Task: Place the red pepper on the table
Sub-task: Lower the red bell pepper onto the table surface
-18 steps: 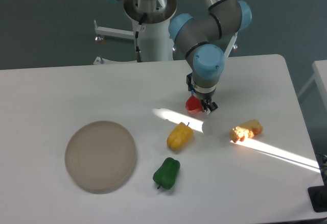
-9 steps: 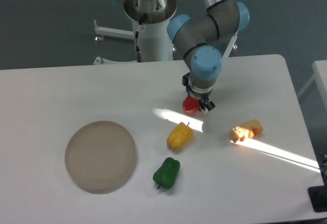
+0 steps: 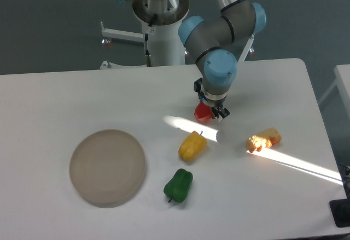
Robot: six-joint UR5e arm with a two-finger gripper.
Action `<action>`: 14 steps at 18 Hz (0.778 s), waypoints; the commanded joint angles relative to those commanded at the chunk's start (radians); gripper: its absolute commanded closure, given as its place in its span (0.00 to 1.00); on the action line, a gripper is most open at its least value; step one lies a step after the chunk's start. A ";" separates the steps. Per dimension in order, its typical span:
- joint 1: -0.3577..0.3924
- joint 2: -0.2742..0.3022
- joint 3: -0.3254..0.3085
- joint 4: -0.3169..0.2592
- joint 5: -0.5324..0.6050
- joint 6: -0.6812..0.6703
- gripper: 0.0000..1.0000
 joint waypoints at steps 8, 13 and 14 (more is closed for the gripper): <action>-0.005 -0.002 0.000 0.002 0.000 -0.012 0.41; -0.006 -0.006 -0.002 0.002 0.000 -0.012 0.40; -0.006 -0.006 -0.002 0.002 0.000 -0.012 0.39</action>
